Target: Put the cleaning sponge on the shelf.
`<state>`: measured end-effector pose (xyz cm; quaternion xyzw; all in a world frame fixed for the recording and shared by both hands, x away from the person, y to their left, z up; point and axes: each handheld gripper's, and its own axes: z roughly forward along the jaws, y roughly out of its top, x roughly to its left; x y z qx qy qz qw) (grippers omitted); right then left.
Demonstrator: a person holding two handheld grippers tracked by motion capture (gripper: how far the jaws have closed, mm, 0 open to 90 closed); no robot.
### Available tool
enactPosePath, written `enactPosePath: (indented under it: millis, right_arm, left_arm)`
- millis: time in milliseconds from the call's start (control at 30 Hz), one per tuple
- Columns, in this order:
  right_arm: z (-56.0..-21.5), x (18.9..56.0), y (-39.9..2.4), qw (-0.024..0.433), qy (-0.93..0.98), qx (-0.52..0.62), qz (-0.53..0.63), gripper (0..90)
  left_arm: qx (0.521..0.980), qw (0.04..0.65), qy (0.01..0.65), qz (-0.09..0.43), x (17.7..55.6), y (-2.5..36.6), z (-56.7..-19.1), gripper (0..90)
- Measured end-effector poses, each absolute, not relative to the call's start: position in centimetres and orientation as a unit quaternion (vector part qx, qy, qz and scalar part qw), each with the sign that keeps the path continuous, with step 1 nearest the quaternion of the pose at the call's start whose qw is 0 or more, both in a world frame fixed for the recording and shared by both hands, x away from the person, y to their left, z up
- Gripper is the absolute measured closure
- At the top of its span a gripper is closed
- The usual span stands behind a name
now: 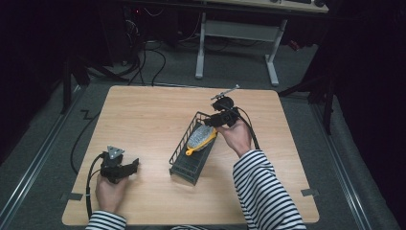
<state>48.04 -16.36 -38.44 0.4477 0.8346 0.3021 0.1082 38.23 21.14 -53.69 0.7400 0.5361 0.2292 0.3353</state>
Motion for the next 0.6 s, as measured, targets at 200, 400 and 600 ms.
enactPosePath:
  millis: [200, 400, 600]
  right_arm:
    - [-38.1, 46.3, -18.9, 0.135, 0.822, 0.447, 0.327, 52.4]
    - [-38.0, 44.7, -21.1, 0.149, 0.811, 0.454, 0.338, 50.8]
    - [-38.3, 43.5, -23.4, 0.163, 0.797, 0.465, 0.35, 50.4]
  left_arm:
    - [0.74, 0.335, 0.536, 0.229, 38.2, 21.1, -53.7, 27.7]
    - [0.74, 0.335, 0.536, 0.229, 38.2, 21.1, -53.7, 27.7]
    - [0.74, 0.335, 0.536, 0.229, 38.2, 21.1, -53.7, 27.6]
